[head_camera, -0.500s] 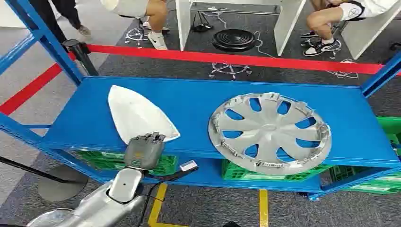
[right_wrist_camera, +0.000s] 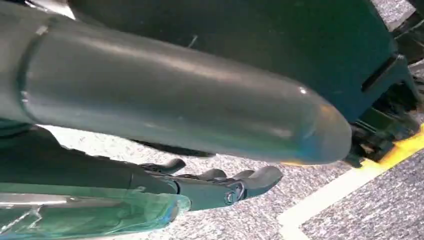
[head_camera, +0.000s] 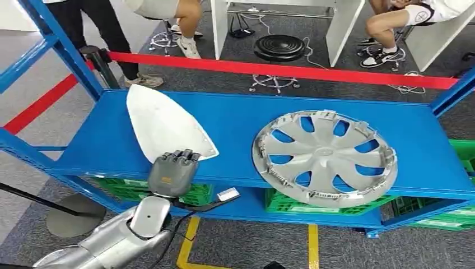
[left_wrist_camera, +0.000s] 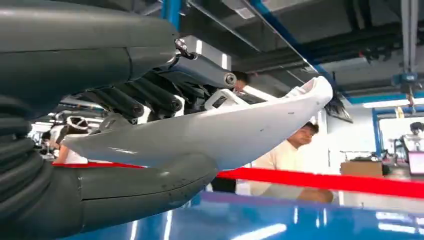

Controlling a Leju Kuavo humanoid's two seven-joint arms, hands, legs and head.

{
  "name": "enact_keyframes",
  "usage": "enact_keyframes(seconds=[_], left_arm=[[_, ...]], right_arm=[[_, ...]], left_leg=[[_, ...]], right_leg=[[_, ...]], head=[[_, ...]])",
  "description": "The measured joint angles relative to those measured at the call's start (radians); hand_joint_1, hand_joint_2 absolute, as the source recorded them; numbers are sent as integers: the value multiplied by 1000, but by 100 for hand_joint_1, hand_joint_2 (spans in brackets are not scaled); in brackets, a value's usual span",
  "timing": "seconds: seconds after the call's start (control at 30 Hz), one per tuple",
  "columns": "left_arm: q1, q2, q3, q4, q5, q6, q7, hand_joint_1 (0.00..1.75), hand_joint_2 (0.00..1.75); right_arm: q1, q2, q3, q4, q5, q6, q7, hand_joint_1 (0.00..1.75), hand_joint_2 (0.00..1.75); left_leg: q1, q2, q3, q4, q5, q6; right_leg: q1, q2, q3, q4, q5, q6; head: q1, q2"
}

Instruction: Take the parts from the cabinet and place them on the table.

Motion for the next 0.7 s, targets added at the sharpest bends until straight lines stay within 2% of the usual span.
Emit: enact_keyframes(seconds=[0.03, 0.07, 0.1, 0.13, 0.17, 0.2, 0.23, 0.27, 0.3, 0.33, 0.37, 0.4, 0.43, 0.47, 0.53, 0.57, 0.6, 0.63, 0.67, 0.7], left_arm=[[-1, 5, -10, -9, 0, -5, 2, 162, 175], [-2, 9, -20, -20, 0, -15, 3, 162, 175], [-1, 13, -28, -32, 0, -25, 2, 162, 175], [-1, 16, -37, -45, 0, -33, -2, 162, 175], [0, 19, -40, -57, 0, -42, -8, 162, 175], [1, 21, -41, -67, 0, -48, -15, 162, 175], [1, 24, -41, -80, 0, -54, -24, 162, 175], [1, 29, -41, -89, 0, -55, -28, 162, 175], [1, 30, -42, -99, 0, -55, -30, 162, 175], [1, 32, -42, -106, 0, -55, -32, 162, 175], [2, 34, -43, -110, 0, -55, -34, 162, 175], [4, 35, -43, -112, 0, -55, -35, 162, 175], [4, 37, -44, -115, 0, -54, -39, 162, 175], [5, 37, -44, -116, 0, -52, -45, 162, 175], [6, 38, -43, -117, 0, -46, -50, 162, 175], [7, 38, -43, -117, 0, -45, -55, 162, 175], [9, 38, -42, -117, 0, -44, -61, 162, 175], [11, 38, -42, -117, 0, -43, -65, 162, 175], [12, 37, -40, -117, 0, -43, -72, 162, 175], [12, 34, -37, -117, 0, -42, -76, 162, 175]], right_arm=[[0, 0, 0, 0, -2, -3, 0, 0, 0], [1, 0, 0, 0, -4, -5, 0, 0, 0], [1, 0, 0, 0, -5, -7, 0, 0, 0], [0, 0, 0, 0, -7, -9, 0, 0, 0], [0, -1, 0, 0, -7, -11, 0, 0, 0], [-2, -1, 0, 0, -7, -13, 0, 0, 0], [-4, -1, 0, 0, -8, -16, 0, 0, 0], [-8, 2, 0, 0, -8, -16, -1, 0, 0], [-8, 1, 0, 0, -8, -18, -2, 0, 0], [-9, 1, 0, 0, -8, -19, -2, 0, 0], [-11, 1, 0, 0, -8, -19, -2, 0, 0], [-11, 1, 0, 0, -8, -19, -2, 0, 0], [-13, 1, 0, 0, -8, -20, -2, 0, 0], [-14, 1, 0, 0, -8, -23, -2, 0, 0], [-16, 0, 0, 0, -11, -29, -3, 0, 0], [-17, -2, 0, 0, -12, -30, -6, 0, 0], [-17, -3, 0, 0, -14, -29, -10, 0, 0], [-18, -5, 0, 0, -16, -24, -13, 0, 0], [-21, -10, 0, 0, -17, -13, -17, 0, 0], [-24, -14, 0, 0, -17, -5, -20, 0, 0]], left_leg=[[0, 1, -1, 0, 1, 1], [0, 2, -4, 1, 3, 0], [1, 3, -7, 1, 5, -3], [3, 3, -10, 1, 9, -7], [7, 3, -13, 2, 11, -11], [12, 2, -16, 5, 14, -16], [15, 2, -20, 13, 15, -25], [7, -1, -29, 15, 18, -35], [5, -2, -30, 18, 23, -41], [5, -4, -33, 23, 29, -46], [6, -5, -35, 21, 36, -49], [8, -4, -40, 22, 40, -53], [12, -3, -49, 27, 26, -57], [11, 0, -64, 57, -23, -59], [11, 0, -113, 206, -135, -63], [11, 0, -134, 289, -173, -62], [10, 0, -140, 336, -183, -59], [9, 0, -126, 337, -167, -54], [7, 0, -98, 307, -137, -48], [4, 0, -45, 238, -102, -38]], right_leg=[[-1, 0, -30, 85, -41, 3], [-2, 0, -53, 149, -67, 7], [-3, 0, -59, 175, -68, 10], [-6, -1, -40, 150, -45, 14], [-10, -1, 0, 81, -6, 17], [-14, -1, 54, -11, 33, 24], [-21, -1, 105, -106, 47, 36], [-13, 8, 125, -113, 31, 40], [-15, 15, 107, -103, 49, 18], [-18, 15, 103, -103, 43, 11], [-15, 16, 95, -95, 46, 5], [-14, 14, 87, -92, 51, -4], [-16, 12, 81, -93, 59, -18], [-14, 12, 67, -93, 67, -28], [-9, 9, 44, -93, 86, -41], [-5, 6, 32, -93, 94, -44], [-1, 4, 21, -93, 102, -46], [2, 3, 11, -93, 110, -46], [6, 3, 1, -93, 118, -45], [9, 3, -9, -93, 127, -44]], head=[[-1, 0], [0, 0], [0, 0], [0, 0], [0, 0], [0, 0], [0, 0], [6, 0], [6, 0], [3, 0], [1, 0], [2, 0], [2, 0], [-4, 0], [-8, 0], [-9, 0], [-8, 0], [-8, 0], [-8, 0], [-8, 0]])
